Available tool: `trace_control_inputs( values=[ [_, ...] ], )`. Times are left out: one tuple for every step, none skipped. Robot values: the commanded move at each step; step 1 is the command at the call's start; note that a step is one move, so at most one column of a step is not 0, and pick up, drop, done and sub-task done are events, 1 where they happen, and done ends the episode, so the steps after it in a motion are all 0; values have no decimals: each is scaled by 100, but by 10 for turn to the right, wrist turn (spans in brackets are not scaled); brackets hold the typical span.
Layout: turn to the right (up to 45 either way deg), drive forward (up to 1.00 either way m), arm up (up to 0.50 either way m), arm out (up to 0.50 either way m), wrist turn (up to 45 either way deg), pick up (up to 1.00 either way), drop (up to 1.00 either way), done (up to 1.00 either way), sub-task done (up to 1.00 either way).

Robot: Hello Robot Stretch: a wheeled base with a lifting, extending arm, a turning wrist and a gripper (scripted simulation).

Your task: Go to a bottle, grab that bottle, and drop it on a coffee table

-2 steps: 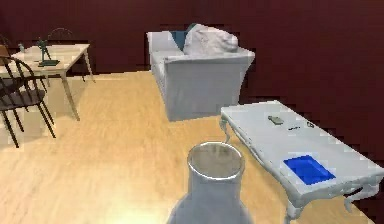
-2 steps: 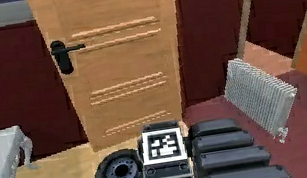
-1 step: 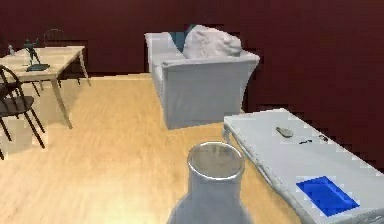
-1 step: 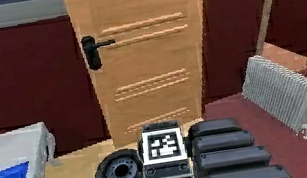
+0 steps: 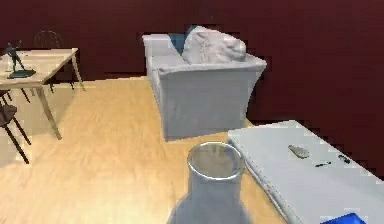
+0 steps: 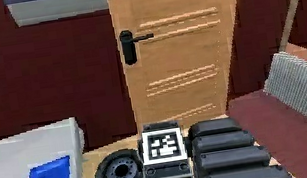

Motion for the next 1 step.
trace_control_inputs(
  values=[
    [0,75,0,0,0,0,0,0,0]
  ],
)
